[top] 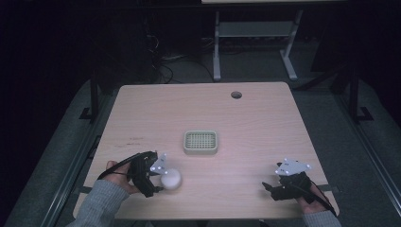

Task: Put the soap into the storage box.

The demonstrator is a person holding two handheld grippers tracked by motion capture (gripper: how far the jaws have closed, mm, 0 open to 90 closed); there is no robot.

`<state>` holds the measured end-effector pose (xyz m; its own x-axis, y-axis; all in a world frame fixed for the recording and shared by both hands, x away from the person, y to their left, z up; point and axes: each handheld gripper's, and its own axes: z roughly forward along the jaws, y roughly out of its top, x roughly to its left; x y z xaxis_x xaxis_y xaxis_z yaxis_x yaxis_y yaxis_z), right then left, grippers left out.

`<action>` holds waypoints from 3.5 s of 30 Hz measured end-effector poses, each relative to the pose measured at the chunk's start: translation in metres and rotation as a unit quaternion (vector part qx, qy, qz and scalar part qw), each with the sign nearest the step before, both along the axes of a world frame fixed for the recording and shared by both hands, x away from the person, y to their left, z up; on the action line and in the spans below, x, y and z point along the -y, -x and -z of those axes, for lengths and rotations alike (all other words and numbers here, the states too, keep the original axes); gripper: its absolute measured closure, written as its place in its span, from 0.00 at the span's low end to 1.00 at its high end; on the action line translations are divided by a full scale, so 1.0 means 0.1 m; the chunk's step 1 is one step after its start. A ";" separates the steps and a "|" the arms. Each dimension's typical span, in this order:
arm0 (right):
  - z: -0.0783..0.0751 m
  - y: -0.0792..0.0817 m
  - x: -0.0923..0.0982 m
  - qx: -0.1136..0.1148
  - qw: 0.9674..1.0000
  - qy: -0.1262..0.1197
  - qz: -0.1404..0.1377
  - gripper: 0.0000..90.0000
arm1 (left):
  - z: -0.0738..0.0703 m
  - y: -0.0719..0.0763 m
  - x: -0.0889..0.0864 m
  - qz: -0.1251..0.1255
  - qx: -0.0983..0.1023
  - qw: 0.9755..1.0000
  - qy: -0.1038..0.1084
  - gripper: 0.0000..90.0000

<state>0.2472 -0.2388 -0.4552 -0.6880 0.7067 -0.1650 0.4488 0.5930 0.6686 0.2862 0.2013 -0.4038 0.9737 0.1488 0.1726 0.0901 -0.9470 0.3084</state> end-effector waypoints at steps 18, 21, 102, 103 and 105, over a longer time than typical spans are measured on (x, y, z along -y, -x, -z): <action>0.00 0.00 -0.01 0.002 1.000 -0.002 -0.004 0.15 | 0.03 -0.10 0.20 0.027 -0.025 0.999 -0.017 0.20; 0.00 0.00 -0.01 0.004 1.000 -0.001 -0.004 0.15 | 0.03 -0.12 0.22 0.029 -0.028 0.999 -0.020 0.20; 0.00 0.00 -0.01 0.003 1.000 0.000 -0.008 0.15 | 0.32 -0.32 0.46 0.072 -0.093 0.990 -0.073 0.25; 0.01 0.00 -0.01 0.003 1.000 0.001 -0.008 0.15 | 0.32 -0.32 0.46 0.072 -0.093 0.990 -0.073 0.25; 0.00 0.00 -0.01 0.003 1.000 0.000 -0.007 0.15 | 0.33 -0.32 0.47 0.073 -0.092 0.990 -0.075 0.25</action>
